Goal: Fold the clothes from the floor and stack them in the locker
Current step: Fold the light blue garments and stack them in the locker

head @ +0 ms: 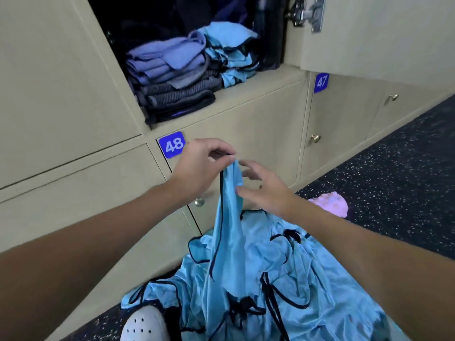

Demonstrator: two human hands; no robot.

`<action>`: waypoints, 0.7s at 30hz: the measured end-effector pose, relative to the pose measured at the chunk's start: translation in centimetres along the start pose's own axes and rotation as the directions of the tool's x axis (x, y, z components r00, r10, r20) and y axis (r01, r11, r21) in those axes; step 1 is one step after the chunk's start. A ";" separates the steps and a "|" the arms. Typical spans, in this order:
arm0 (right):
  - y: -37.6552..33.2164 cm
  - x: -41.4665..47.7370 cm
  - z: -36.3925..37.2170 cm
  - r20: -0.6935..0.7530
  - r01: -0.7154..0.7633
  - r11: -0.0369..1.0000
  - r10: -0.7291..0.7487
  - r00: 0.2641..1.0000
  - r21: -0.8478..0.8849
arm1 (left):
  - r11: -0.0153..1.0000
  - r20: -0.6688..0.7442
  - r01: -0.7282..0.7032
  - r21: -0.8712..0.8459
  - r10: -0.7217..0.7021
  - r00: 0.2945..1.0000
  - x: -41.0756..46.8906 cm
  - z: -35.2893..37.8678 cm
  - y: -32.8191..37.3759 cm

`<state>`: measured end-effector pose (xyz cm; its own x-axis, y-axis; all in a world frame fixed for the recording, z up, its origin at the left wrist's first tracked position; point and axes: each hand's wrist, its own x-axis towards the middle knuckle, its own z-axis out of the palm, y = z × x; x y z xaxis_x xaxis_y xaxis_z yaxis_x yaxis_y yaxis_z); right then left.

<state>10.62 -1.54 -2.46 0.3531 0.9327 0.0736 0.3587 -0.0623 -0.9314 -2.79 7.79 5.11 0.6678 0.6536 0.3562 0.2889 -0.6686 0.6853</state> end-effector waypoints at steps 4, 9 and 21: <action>-6.7 -1.4 -1.8 -0.043 0.145 0.989 -0.144 0.989 0.018 | 0.992 -0.112 -0.118 -0.039 0.113 0.987 -0.8 -4.3 6.0; -15.0 -4.7 -5.3 -0.163 0.263 0.959 -0.277 0.947 -0.102 | 0.976 -0.312 -0.139 -0.166 0.082 0.946 -2.9 -9.0 12.3; -18.6 -12.1 -7.8 0.129 0.060 0.987 -0.041 0.991 -0.147 | 0.987 -0.449 0.007 -0.162 -0.080 0.890 -6.3 -12.1 12.7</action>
<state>6.36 -14.45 16.76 0.2235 0.9725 0.0655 0.5027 -0.0575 -0.8625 -11.61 -0.50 19.23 0.2633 0.7945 0.5472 0.1790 -0.5976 0.7816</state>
